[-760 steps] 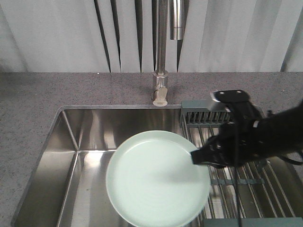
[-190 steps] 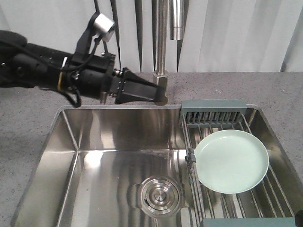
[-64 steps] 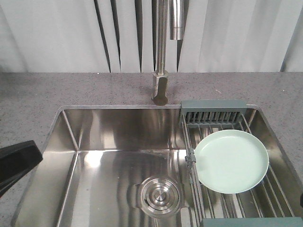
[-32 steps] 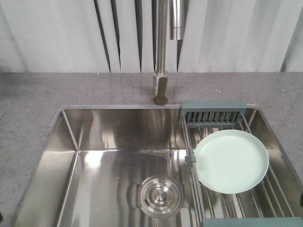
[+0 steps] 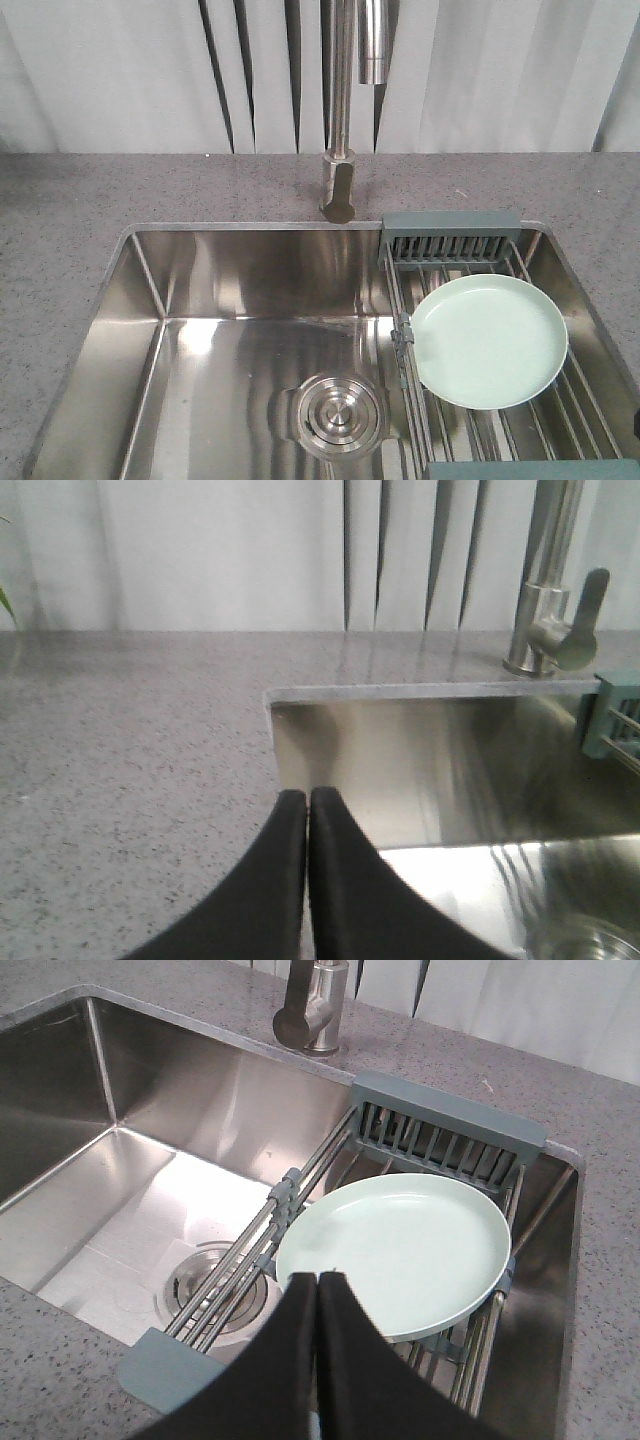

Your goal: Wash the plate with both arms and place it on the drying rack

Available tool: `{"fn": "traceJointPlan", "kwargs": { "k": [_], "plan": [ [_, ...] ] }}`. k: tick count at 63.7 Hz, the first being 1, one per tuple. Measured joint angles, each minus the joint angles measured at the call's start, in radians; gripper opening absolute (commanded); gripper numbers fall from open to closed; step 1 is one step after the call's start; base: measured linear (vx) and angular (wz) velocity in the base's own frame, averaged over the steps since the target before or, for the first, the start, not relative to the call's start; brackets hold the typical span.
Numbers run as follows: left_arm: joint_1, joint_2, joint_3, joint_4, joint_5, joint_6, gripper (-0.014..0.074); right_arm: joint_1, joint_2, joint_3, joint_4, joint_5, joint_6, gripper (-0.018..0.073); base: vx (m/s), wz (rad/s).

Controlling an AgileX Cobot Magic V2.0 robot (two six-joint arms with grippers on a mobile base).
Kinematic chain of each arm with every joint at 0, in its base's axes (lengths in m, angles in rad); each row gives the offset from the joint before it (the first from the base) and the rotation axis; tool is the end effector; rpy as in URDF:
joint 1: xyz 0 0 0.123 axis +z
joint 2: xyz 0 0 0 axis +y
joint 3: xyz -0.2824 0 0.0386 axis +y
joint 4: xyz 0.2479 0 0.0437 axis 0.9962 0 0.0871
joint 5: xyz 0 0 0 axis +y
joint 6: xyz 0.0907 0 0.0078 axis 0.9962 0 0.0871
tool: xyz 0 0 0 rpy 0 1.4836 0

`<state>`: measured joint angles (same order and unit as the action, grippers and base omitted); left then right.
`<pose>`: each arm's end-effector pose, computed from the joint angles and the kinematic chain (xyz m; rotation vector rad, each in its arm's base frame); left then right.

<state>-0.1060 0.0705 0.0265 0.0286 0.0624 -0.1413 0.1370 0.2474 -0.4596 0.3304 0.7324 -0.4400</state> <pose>0.0624 -0.0065 0.1942 -0.0069 1.6455 -0.1657 0.0472 0.0265 0.2893 -0.4605 1.9159 0.1811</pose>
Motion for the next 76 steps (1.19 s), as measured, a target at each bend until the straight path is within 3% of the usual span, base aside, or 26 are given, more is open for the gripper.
{"fn": "traceJointPlan", "kwargs": {
  "k": [12, 22, 59, 76],
  "plan": [
    [0.131, -0.070, 0.000, 0.000, -0.023, 0.007, -0.0006, 0.000, 0.000, 0.000, 0.000, 0.000, 0.000, -0.0008, 0.00, 0.00],
    [0.190, -0.082, 0.000, -0.016, -0.075, 0.008, -0.0006, 0.000, 0.000, 0.000, 0.000, 0.000, 0.000, -0.0008, 0.00, 0.00],
    [0.193, -0.082, 0.000, -0.007, -0.102, 0.008, -0.0006, 0.000, 0.000, 0.000, 0.000, 0.000, 0.000, -0.0008, 0.00, 0.00],
    [0.162, -0.082, 0.000, -0.007, -0.102, 0.008, -0.0006, 0.000, 0.000, 0.000, 0.000, 0.000, 0.000, -0.0006, 0.00, 0.00]
  ]
}}
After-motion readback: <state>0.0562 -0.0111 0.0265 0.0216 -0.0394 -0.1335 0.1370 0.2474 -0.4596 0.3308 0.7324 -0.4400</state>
